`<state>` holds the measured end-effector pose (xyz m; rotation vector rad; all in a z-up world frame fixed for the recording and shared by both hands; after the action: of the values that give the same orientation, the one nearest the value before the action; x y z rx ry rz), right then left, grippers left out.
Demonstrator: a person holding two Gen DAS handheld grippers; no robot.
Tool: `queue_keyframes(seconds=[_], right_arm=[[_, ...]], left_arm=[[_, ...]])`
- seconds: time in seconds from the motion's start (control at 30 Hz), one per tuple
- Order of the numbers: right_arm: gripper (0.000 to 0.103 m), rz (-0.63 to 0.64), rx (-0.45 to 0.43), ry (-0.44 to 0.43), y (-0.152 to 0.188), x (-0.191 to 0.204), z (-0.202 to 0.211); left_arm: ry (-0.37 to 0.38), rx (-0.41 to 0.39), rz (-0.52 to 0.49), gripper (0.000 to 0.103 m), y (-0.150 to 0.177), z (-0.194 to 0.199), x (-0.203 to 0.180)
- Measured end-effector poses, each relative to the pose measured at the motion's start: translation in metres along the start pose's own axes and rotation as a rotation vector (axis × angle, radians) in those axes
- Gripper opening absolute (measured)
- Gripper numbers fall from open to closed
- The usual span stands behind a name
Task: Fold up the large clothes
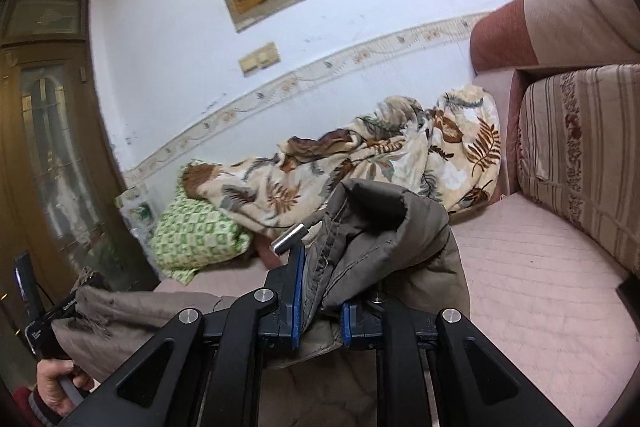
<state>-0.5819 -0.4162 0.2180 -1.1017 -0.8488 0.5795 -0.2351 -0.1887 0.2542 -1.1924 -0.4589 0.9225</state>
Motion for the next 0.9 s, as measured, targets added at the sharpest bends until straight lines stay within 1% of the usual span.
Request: queue_keyframes(seconds=[0.1, 0.17, 0.2, 0.33, 0.43, 0.47, 0.53, 0.57, 0.6, 0.63, 0.67, 0.7, 0.73, 0.77, 0.83, 0.9], right_arm=[[0.015, 0.012, 0.031, 0.032, -0.006, -0.008, -0.046], [0.015, 0.007, 0.056, 0.052, -0.006, -0.016, -0.073], [0.015, 0.001, 0.080, 0.062, -0.005, -0.022, -0.093], [0.015, -0.005, 0.149, 0.116, 0.010, -0.042, -0.139], [0.015, -0.020, 0.209, 0.177, 0.027, -0.065, -0.174], [0.015, -0.025, 0.221, 0.189, 0.030, -0.070, -0.180], [0.016, -0.053, 0.271, 0.209, 0.043, -0.087, -0.200], [0.016, -0.068, 0.284, 0.217, 0.046, -0.092, -0.205], [0.021, -0.111, 0.311, 0.215, 0.050, -0.101, -0.212], [0.028, -0.154, 0.338, 0.194, 0.053, -0.108, -0.217], [0.032, -0.186, 0.353, 0.181, 0.053, -0.113, -0.219], [0.041, -0.233, 0.352, 0.163, 0.052, -0.120, -0.217], [0.049, -0.254, 0.338, 0.159, 0.048, -0.122, -0.212], [0.051, -0.256, 0.322, 0.163, 0.043, -0.124, -0.205], [0.052, -0.233, 0.299, 0.153, 0.031, -0.121, -0.189], [0.052, -0.165, 0.275, 0.137, 0.022, -0.108, -0.167]], left_arm=[[-0.043, 0.031, 0.002, 0.031, -0.006, -0.043, -0.002], [-0.088, 0.047, -0.007, 0.032, -0.006, -0.071, -0.003], [-0.103, 0.051, -0.015, 0.032, -0.005, -0.083, -0.003], [-0.185, 0.086, -0.037, 0.032, 0.000, -0.128, 0.004], [-0.231, 0.117, -0.022, 0.032, 0.005, -0.146, 0.017], [-0.243, 0.130, -0.015, 0.032, 0.006, -0.151, 0.024], [-0.265, 0.146, -0.004, 0.032, 0.010, -0.158, 0.036], [-0.265, 0.154, 0.003, 0.032, 0.012, -0.158, 0.041], [-0.261, 0.158, 0.009, 0.032, 0.014, -0.157, 0.044], [-0.256, 0.164, 0.012, 0.032, 0.017, -0.156, 0.046], [-0.248, 0.171, 0.011, 0.032, 0.019, -0.155, 0.046], [-0.234, 0.177, 0.004, 0.032, 0.021, -0.153, 0.044], [-0.224, 0.178, -0.003, 0.032, 0.023, -0.149, 0.041], [-0.208, 0.179, -0.016, 0.032, 0.024, -0.145, 0.036], [-0.158, 0.179, -0.037, 0.032, 0.026, -0.136, 0.020], [-0.103, 0.188, -0.072, 0.032, 0.030, -0.128, -0.002]])
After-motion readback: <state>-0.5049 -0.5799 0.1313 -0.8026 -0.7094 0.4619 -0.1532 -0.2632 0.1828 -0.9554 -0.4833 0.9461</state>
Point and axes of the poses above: each gripper's, at about its wrist camera, not at the fingertips, and z roughly against the way its jaws point, x to its left, y to its underside, the point moved 3 cm from there along -z, roughly the way its jaws point, and after that the axes turned 4 degrees about z, right-handed, at the moved point
